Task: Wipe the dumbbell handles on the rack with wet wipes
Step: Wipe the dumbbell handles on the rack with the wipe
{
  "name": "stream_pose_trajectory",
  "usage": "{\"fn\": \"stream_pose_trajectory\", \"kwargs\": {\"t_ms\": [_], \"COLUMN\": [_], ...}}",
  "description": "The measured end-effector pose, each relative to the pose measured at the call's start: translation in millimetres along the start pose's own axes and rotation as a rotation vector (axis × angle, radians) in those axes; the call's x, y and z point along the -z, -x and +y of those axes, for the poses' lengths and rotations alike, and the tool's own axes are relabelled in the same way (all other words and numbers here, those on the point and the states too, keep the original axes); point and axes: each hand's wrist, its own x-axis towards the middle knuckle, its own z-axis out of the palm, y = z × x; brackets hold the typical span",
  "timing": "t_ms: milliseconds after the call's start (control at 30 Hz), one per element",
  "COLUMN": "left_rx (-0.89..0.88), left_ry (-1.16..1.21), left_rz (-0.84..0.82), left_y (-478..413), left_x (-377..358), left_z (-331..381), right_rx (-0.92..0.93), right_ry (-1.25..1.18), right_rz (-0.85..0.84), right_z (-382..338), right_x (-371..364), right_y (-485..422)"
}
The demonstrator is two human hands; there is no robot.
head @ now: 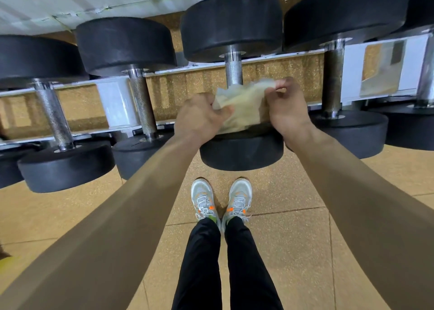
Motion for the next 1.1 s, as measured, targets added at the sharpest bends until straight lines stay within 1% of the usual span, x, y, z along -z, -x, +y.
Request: {"fn": "stream_pose_trajectory", "kwargs": {"t_ms": [67, 100, 167, 200, 267, 300, 333, 367, 433, 467, 533, 633, 733, 867, 967, 1033, 1100], "left_rx": [0.020, 0.038, 0.081, 0.094, 0.096, 0.091, 0.085, 0.081, 0.097, 0.105, 0.100, 0.041, 0.004, -0.051, -0.045, -0.002, 0.065], "left_ry": [-0.047, -0.034, 0.046, 0.082, 0.107, 0.090, 0.058, 0.015, -0.073, -0.104, -0.140, -0.158, -0.204, -0.294, -0.354, -0.355, -0.317], "left_rz": [-0.006, 0.007, 0.030, 0.018, -0.022, -0.045, -0.073, -0.101, -0.148, -0.171, -0.200, -0.218, -0.203, -0.108, -0.025, -0.016, -0.024], "left_y": [-6, -8, -10, -10, -9, -10, -10, -13, -18, -21, -28, -34, -36, -40, -44, -48, -51], "left_x": [-7, -10, -14, -15, -17, -17, -16, -16, -13, -11, -8, -7, -8, -13, -23, -28, -27], "left_z": [-3, -5, -7, -6, -5, -4, -2, -2, 0, 0, -2, -6, -6, -11, -15, -14, -9], "right_rx": [0.045, 0.043, 0.014, 0.056, 0.274, 0.382, 0.417, 0.370, 0.157, 0.088, 0.064, 0.073, 0.074, 0.099, 0.048, 0.016, 0.003], "right_ry": [0.186, 0.260, 0.382, 0.505, 0.767, 0.832, 0.850, 0.842, 0.823, 0.805, 0.813, 0.912, 0.885, 0.853, 0.732, 0.662, 0.651], "right_rz": [0.050, 0.058, 0.079, 0.111, 0.182, 0.163, 0.082, -0.037, -0.303, -0.401, -0.493, -0.521, -0.544, -0.455, -0.382, -0.379, -0.401], "right_z": [3, 4, 6, 6, 5, 5, 4, 3, 0, -2, -6, -11, -13, -9, -7, -3, 1], "right_x": [0, 0, -3, -5, -6, -7, -7, -8, -10, -10, -11, -13, -16, -15, -11, -10, -7], "right_y": [-9, -14, -17, -16, -10, -7, -6, -6, -8, -10, -19, -31, -37, -36, -29, -28, -34]}}
